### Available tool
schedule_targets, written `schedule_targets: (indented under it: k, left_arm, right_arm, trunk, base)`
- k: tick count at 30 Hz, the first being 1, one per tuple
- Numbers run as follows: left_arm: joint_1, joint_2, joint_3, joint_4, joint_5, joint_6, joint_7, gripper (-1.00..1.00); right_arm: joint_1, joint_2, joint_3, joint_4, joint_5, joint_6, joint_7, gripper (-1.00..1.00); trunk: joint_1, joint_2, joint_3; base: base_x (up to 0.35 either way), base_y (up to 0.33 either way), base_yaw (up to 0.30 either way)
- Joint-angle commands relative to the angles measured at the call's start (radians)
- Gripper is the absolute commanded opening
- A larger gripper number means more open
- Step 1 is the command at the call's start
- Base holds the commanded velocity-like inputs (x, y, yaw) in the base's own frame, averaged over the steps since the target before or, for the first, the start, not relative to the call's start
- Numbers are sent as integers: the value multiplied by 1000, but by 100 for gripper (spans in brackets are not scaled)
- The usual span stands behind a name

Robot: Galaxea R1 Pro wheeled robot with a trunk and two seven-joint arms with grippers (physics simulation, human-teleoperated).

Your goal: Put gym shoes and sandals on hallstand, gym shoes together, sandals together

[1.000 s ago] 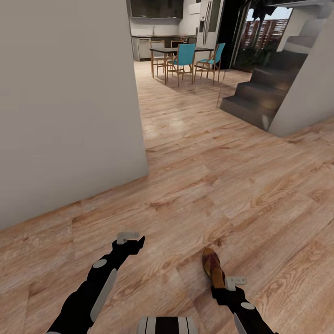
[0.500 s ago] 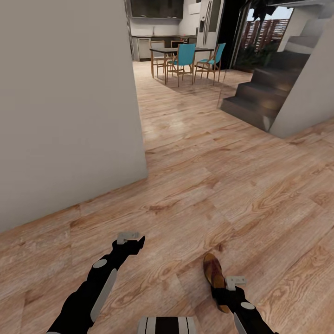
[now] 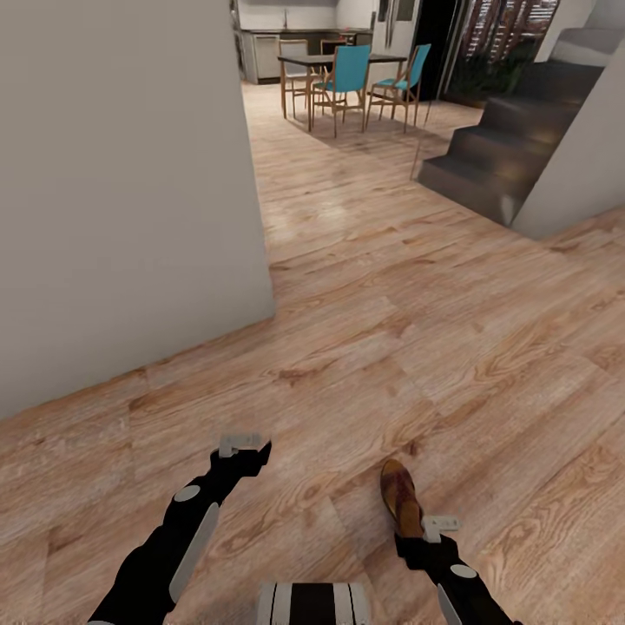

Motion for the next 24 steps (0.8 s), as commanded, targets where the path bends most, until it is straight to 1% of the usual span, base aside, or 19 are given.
schedule_targets:
  k: [1, 24]
  left_arm:
    - [0, 0, 0, -1, 8, 5, 0, 100]
    - [0, 0, 0, -1, 8, 5, 0, 100]
  right_arm:
    - [0, 0, 0, -2, 1, 6, -1, 100]
    - [0, -1, 0, -2, 1, 6, -1, 100]
  trunk:
    - [0, -1, -6]
    - [11, -6, -133]
  base:
    - [0, 0, 0]
    - [0, 0, 0]
